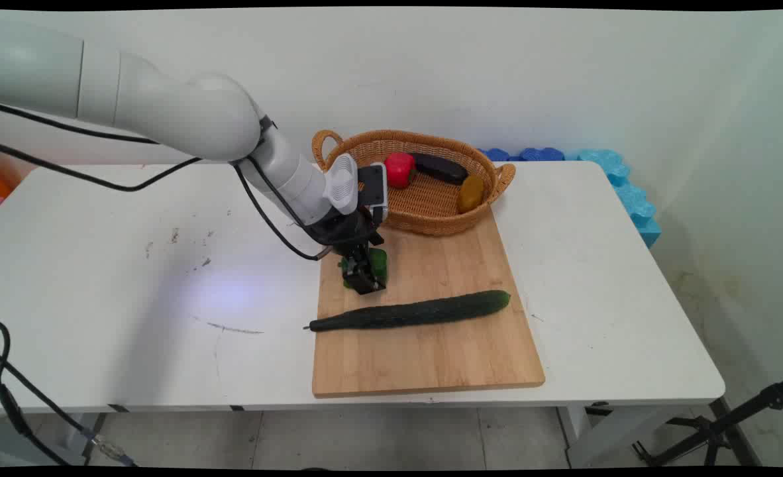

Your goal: Pick up the potato from the vegetable basket

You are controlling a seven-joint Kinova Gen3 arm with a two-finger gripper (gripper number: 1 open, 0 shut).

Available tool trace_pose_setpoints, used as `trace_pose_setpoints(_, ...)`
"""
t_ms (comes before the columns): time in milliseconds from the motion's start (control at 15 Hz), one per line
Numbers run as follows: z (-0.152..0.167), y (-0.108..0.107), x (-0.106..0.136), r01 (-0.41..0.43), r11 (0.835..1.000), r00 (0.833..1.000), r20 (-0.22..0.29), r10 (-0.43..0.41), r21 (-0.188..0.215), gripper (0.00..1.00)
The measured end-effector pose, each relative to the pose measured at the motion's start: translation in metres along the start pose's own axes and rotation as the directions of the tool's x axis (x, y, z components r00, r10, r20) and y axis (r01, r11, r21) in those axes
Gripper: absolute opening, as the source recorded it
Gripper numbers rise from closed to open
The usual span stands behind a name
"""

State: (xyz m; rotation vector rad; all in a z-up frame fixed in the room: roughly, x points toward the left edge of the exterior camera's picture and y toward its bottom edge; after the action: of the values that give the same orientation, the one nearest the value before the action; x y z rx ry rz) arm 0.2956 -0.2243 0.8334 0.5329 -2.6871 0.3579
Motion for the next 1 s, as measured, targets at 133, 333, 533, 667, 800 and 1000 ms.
trace_pose_setpoints(133,-0.005,0.0,0.004,0.014,1.0,1.0,-0.009,-0.014,0.002,1.0)
trace_pose_setpoints(333,-0.016,-0.002,0.013,0.042,0.999,0.999,-0.025,-0.041,0.008,1.0)
trace_pose_setpoints(533,-0.027,-0.005,0.023,0.076,0.997,0.996,-0.042,-0.076,0.014,1.0)
trace_pose_setpoints(667,-0.036,-0.009,0.033,0.113,0.993,0.992,-0.06,-0.111,0.021,1.0)
trace_pose_setpoints(800,-0.043,-0.015,0.042,0.152,0.988,0.986,-0.077,-0.149,0.031,1.0)
trace_pose_setpoints(1000,-0.049,-0.024,0.054,0.201,0.979,0.976,-0.1,-0.196,0.045,1.0)
